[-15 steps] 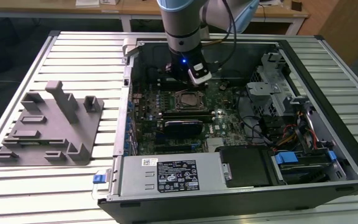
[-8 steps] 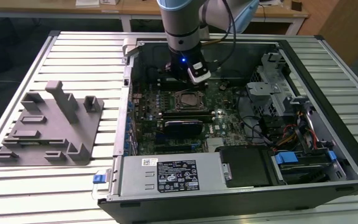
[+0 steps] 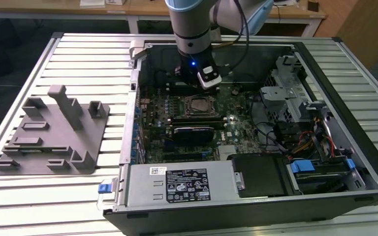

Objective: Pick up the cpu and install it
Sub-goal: 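Install the first cpu locking lever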

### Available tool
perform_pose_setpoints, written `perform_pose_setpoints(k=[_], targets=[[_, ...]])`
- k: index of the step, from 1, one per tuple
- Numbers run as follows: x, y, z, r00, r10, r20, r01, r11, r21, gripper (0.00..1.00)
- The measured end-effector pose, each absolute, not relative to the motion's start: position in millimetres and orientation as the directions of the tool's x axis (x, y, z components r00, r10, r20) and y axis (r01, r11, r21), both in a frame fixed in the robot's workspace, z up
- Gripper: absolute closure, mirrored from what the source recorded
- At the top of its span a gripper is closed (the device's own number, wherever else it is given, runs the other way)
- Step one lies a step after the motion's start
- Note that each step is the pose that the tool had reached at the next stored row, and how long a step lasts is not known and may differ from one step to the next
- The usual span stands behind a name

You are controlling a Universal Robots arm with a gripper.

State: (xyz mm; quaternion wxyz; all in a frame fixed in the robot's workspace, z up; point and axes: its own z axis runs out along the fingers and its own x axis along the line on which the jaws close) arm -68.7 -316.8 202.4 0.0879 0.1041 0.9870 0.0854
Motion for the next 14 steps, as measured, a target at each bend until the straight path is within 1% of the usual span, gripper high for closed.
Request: perform_pose_setpoints(k=[14], targets=[[-68.7, -316.8, 196.7, -0.933, 0.323, -0.158, 0.294, 0.938, 0.186, 0.89]])
